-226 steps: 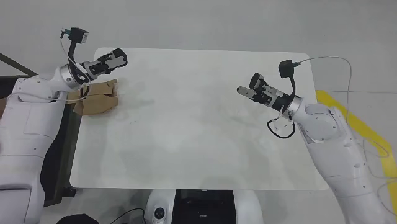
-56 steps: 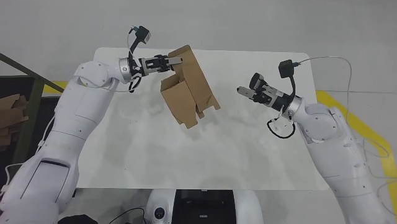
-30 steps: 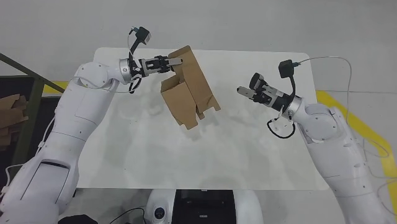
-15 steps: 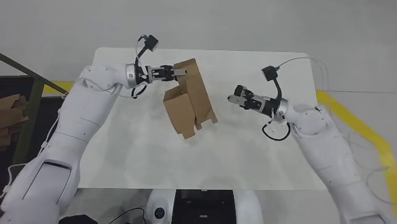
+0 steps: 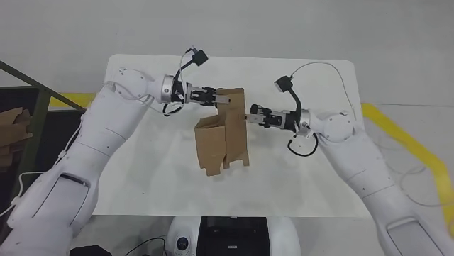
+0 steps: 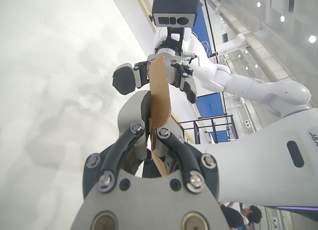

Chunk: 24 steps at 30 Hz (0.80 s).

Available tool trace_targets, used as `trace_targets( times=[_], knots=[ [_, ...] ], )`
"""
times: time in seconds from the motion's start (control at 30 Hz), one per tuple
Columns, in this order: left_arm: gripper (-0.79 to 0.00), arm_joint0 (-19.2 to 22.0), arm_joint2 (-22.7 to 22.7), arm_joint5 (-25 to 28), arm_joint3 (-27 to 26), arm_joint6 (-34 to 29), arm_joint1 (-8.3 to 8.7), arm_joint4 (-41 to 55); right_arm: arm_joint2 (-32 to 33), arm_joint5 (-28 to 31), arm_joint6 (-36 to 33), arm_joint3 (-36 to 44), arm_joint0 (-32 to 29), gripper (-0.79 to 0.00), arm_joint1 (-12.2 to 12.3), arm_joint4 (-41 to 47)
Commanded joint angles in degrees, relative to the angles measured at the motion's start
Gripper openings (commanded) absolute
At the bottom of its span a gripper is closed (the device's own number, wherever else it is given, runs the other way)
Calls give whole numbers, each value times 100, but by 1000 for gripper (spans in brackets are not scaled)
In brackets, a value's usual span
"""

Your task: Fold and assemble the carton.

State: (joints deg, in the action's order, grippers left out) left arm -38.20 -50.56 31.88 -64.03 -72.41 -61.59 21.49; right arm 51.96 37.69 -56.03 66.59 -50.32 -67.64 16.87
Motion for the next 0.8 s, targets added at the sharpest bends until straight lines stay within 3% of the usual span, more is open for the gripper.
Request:
trace_targets(
  times=[0.0,0.07,0.4,0.43,0.67,0.7,0.73,0.77],
  knots=[
    [-785,44,106,2,4,2,-10,65,-47,36,-60,-85,51,-219,-24,83],
    [-785,93,197,10,11,11,-17,118,-84,75,-106,-153,77,-403,-48,199],
    [-785,270,515,113,94,113,-7,221,-205,217,-291,-407,174,-757,-123,399],
    [-785,285,535,128,114,128,-2,214,-217,240,-298,-423,190,-785,-129,361],
    [-785,341,623,236,247,237,36,254,-316,258,-265,-511,247,-785,-189,347],
    [-505,344,628,256,259,257,42,263,-328,276,-277,-518,256,-785,-200,391],
    [-43,345,631,273,271,274,48,280,-341,297,-291,-527,265,-785,-211,440],
    [0,344,630,286,284,287,54,320,-350,311,-305,-544,277,-785,-220,477]
  ],
)
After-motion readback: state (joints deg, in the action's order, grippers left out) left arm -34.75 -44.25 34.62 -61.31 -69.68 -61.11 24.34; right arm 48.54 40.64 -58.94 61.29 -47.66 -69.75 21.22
